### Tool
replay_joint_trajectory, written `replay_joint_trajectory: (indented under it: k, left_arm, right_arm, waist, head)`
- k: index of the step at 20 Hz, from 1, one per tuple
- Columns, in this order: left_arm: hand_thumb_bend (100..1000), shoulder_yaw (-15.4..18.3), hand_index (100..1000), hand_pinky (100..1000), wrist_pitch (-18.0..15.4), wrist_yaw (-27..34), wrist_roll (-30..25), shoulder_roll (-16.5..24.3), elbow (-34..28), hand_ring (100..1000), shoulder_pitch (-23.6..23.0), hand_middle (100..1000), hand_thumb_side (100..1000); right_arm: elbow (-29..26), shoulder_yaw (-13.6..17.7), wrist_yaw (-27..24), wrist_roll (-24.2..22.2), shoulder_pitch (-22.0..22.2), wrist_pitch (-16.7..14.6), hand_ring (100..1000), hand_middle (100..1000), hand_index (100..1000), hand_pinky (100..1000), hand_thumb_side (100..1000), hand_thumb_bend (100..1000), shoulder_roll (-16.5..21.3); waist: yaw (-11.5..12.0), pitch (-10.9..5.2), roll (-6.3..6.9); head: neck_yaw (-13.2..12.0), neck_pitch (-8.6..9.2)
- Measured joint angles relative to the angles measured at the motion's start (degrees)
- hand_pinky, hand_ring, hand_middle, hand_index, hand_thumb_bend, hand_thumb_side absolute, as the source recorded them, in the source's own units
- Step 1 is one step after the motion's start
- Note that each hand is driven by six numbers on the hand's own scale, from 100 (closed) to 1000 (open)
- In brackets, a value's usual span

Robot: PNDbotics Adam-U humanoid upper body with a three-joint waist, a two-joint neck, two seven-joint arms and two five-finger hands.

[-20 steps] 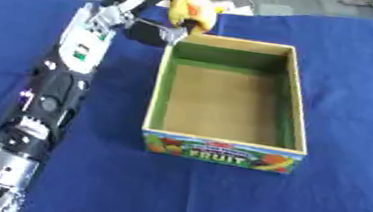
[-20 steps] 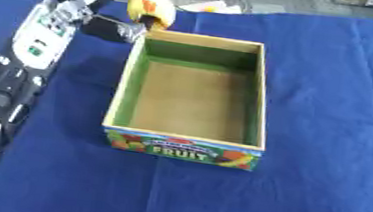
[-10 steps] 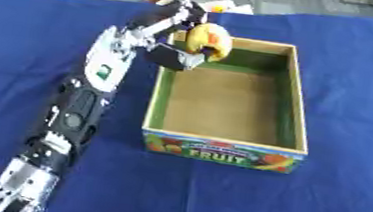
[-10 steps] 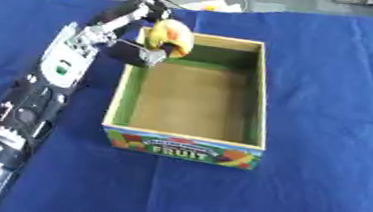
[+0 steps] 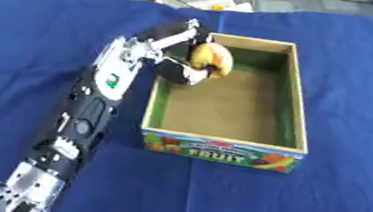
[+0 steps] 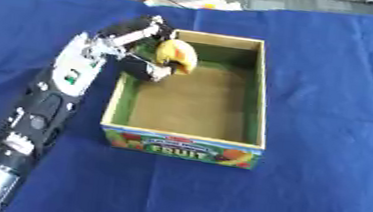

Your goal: Pick up objects on the table and place them in the box.

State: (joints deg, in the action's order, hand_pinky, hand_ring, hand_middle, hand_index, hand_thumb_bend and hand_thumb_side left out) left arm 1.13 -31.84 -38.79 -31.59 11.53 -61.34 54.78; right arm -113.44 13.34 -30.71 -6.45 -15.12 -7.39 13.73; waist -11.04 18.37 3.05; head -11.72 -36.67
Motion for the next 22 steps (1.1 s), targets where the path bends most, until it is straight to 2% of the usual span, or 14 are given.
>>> replay_joint_trajectory:
  k: [3,8,9,11,17,20,22]
  left_arm:
    - [100,-2.05,668,415,0.02,-2.36,-0.02,0.10,-0.02,527,0.12,469,319]
    - [100,-4.73,768,478,0.02,-6.41,-0.02,0.55,-0.62,595,0.27,533,462]
    - [100,-5.06,768,478,0.02,-7.20,-0.02,0.55,-0.83,595,0.26,533,462]
    - [100,-5.46,842,517,0.03,-8.80,-0.03,0.55,-1.23,644,0.19,586,534]
    - [114,-5.58,894,550,0.11,-13.82,-0.11,0.54,-2.91,693,-0.47,624,612]
    - [193,-5.43,919,564,0.11,-16.17,-0.11,0.50,-3.73,712,-0.56,646,677]
    - [207,-5.41,905,567,0.07,-17.56,-0.07,0.48,-3.94,717,-0.60,647,665]
  right_arm:
    - [0.00,0.00,0.00,-0.05,-0.01,0.05,746,485,833,507,1000,100,-0.28]
    - [0.00,-0.01,0.00,-0.20,-0.02,0.21,746,485,832,507,1000,100,-0.36]
    - [0.00,-0.02,0.00,-0.20,-0.02,0.21,746,485,832,507,1000,100,-0.36]
    - [0.00,-0.02,-0.01,-0.20,-0.02,0.21,745,485,832,507,1000,100,-0.36]
    - [0.00,-0.02,-0.41,-0.11,-0.02,0.30,745,485,831,507,1000,100,-0.36]
    - [0.00,-0.05,-0.72,-0.03,-0.01,0.39,744,485,831,507,1000,100,-0.36]
    - [0.00,-0.16,-0.85,0.00,0.01,0.47,744,485,831,507,1000,100,-0.36]
  waist:
    - [-0.03,0.00,0.00]
    - [-0.07,0.00,0.00]
    - [-0.08,0.00,-0.01]
    - [-0.14,-0.02,-0.02]
    - [-0.18,-0.27,-0.28]
    - [-0.18,-0.61,-0.35]
    - [-0.18,-0.73,-0.35]
  head:
    - [-0.06,-0.02]
    - [-0.11,-0.07]
    - [-0.10,-0.08]
    - [-0.02,-0.30]
    - [-0.04,-1.08]
    - [-0.23,-1.27]
    - [-0.34,-1.45]
